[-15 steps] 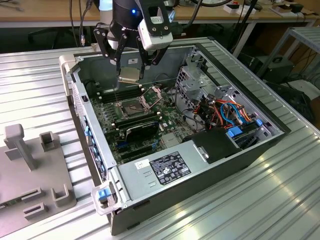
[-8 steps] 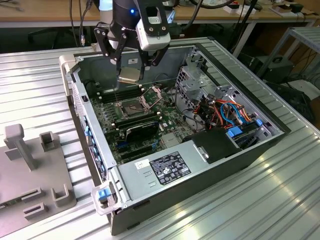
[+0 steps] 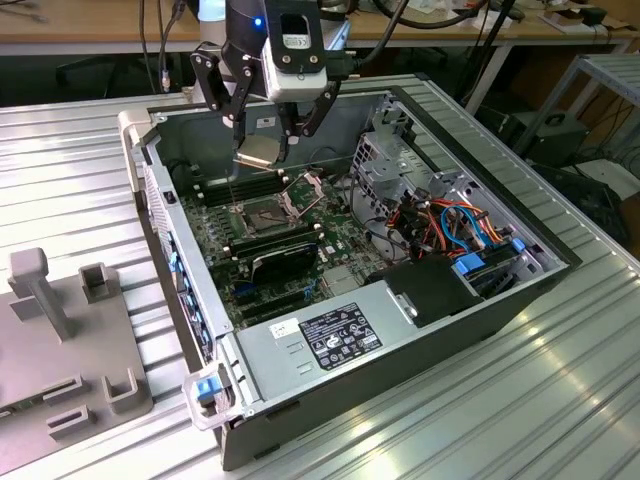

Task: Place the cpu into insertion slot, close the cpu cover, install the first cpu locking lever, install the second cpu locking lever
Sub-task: 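Place the cpu into insertion slot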

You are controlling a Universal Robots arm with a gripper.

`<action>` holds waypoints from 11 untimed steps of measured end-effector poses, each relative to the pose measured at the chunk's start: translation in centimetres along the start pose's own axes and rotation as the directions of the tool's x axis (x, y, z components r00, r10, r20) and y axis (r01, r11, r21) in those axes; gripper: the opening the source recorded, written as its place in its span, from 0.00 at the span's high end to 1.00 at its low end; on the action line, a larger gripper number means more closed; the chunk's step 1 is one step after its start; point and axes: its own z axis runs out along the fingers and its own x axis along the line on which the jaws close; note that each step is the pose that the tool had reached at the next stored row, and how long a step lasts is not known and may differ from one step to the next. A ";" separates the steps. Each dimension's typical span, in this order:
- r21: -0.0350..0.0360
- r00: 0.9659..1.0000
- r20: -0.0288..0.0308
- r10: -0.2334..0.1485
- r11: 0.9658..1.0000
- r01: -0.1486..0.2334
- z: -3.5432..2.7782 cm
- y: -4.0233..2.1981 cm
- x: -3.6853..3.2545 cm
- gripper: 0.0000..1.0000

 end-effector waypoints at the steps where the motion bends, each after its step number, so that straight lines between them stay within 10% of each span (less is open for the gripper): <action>1: 0.000 1.000 0.000 0.000 1.000 0.000 0.00 0.00 0.00 0.45; 11: 0.000 1.000 0.000 0.000 1.000 0.000 0.00 0.00 0.00 0.45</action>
